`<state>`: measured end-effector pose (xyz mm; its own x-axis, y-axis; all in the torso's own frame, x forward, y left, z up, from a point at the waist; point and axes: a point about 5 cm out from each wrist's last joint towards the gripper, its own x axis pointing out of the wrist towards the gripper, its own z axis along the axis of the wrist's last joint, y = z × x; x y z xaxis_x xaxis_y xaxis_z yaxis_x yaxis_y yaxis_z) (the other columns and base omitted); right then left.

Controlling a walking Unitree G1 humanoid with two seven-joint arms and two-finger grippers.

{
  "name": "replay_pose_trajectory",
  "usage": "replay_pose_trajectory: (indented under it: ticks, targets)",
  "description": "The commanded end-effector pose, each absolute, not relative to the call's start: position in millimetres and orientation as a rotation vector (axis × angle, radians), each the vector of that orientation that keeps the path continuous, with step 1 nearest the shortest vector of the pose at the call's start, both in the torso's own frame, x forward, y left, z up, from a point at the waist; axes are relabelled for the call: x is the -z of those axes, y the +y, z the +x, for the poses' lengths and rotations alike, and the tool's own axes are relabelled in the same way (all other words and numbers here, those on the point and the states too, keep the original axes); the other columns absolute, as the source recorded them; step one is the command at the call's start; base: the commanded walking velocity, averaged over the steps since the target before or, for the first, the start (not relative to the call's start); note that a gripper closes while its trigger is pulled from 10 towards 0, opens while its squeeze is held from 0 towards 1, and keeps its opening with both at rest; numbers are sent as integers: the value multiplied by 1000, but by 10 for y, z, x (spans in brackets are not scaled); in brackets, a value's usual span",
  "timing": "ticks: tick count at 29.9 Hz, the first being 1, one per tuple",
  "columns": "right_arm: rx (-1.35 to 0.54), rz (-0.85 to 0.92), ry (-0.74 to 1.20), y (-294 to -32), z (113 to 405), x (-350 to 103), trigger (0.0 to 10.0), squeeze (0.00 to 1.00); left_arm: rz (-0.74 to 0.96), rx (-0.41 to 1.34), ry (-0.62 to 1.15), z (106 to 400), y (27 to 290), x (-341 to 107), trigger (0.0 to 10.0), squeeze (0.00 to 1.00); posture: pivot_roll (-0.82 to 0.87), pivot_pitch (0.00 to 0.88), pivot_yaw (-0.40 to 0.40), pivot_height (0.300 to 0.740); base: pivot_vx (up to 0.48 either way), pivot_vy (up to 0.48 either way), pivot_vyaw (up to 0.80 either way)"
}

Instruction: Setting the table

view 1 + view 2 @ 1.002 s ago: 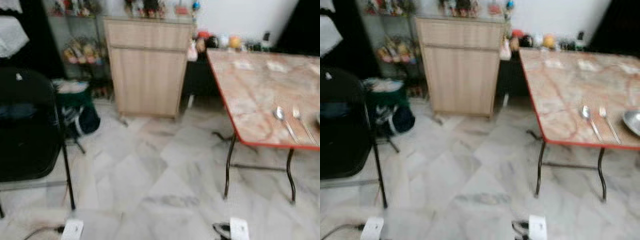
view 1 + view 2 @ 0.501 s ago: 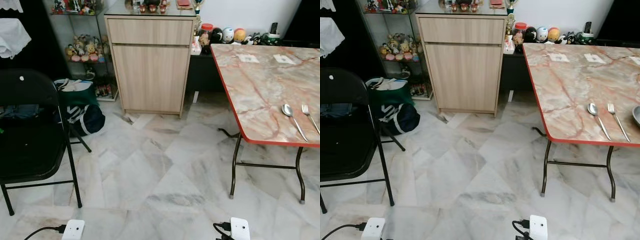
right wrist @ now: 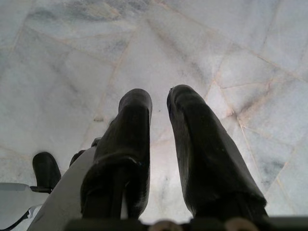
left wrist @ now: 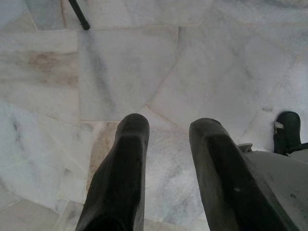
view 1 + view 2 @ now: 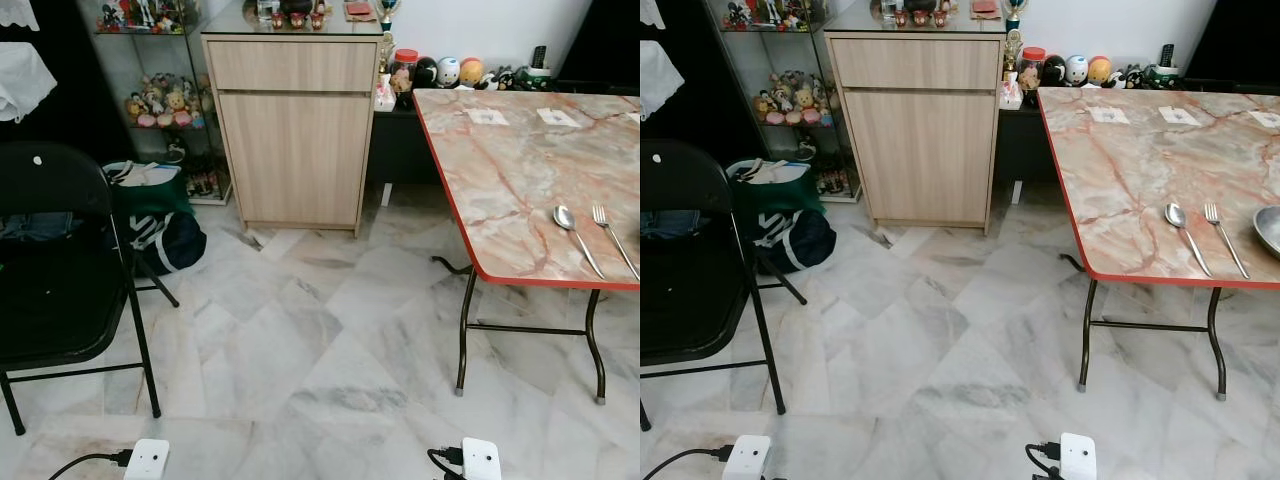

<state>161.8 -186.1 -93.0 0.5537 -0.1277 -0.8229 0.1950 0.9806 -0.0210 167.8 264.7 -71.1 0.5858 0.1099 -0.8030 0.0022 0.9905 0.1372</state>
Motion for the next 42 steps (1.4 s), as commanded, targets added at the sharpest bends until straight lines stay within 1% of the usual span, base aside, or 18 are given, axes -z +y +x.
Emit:
replay_pose_trajectory:
  ticks: [1,14,15,16,18,31,35,38,42]
  targets:
    - [115,194,991,-1801,1603,948,10000,0,-63,-113,894,1871,2412,700,10000,0,148,0,-109,740,0,0,0]
    - [115,194,991,-1801,1603,948,10000,0,-63,-113,894,1871,2412,700,10000,0,148,0,-109,740,0,0,0]
    - [106,197,989,-1688,1638,945,10000,0,-56,-100,884,1918,2398,679,10000,0,157,0,-103,740,0,0,0]
    - [91,213,980,-1497,1705,927,10000,0,-47,-85,874,1971,2381,655,10000,0,159,0,-103,740,0,0,0]
    - [88,215,975,-1466,1733,916,10000,0,-46,-82,870,1988,2376,648,10000,0,160,0,-105,740,0,0,0]
    - [95,217,968,-1567,1776,895,10000,0,-47,-89,875,1988,2382,648,10000,0,173,0,-104,740,0,0,0]
    - [111,227,952,-1681,1815,870,10000,0,-30,-79,877,1998,2402,637,10000,0,193,0,-87,740,0,0,0]
    - [111,232,949,-1688,1824,865,10000,0,-24,-79,876,2007,2423,627,10000,0,202,0,-72,740,0,0,0]
    - [120,257,945,-1738,1765,884,10000,0,2,-71,871,2053,2466,589,10000,0,213,0,-48,740,0,0,0]
